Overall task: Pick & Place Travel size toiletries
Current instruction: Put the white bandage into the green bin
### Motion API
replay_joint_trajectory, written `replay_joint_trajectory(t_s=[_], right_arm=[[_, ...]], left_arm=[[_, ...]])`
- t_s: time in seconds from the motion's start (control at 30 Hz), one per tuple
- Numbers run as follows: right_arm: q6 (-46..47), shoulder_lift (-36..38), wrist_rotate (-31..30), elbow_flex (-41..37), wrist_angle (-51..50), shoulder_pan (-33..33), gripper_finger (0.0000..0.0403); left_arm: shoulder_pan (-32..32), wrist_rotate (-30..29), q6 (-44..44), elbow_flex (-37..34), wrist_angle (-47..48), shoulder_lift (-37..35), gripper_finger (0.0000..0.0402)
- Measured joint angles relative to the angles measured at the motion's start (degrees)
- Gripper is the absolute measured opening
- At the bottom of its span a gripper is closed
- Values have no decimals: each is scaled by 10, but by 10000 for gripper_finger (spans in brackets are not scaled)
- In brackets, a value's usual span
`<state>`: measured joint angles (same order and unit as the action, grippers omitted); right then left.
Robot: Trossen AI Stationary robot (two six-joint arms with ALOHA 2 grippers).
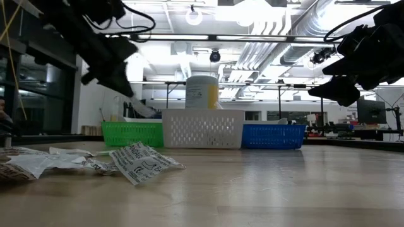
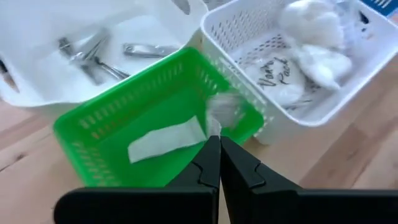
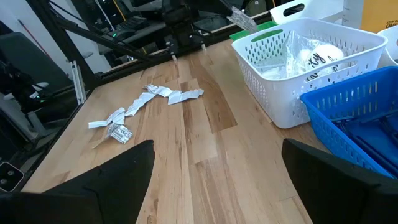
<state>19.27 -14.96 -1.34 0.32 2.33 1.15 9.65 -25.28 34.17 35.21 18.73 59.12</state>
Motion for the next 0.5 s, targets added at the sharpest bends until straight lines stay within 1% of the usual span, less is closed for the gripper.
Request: replay_joint_trajectory(t_s=[0.2, 0.33, 0.4, 0.5], right_arm=[[0, 0, 0, 0, 0, 0, 346], [0, 0, 0, 0, 0, 0, 346], [0, 0, 0, 0, 0, 0, 346], [0, 0, 0, 0, 0, 0, 346]], left_arm=[[50, 13, -10, 0, -11, 58, 0], [65, 27, -25, 0, -21, 81, 1], [65, 45, -37, 0, -29, 87, 12], [65, 53, -42, 0, -33, 88, 46]])
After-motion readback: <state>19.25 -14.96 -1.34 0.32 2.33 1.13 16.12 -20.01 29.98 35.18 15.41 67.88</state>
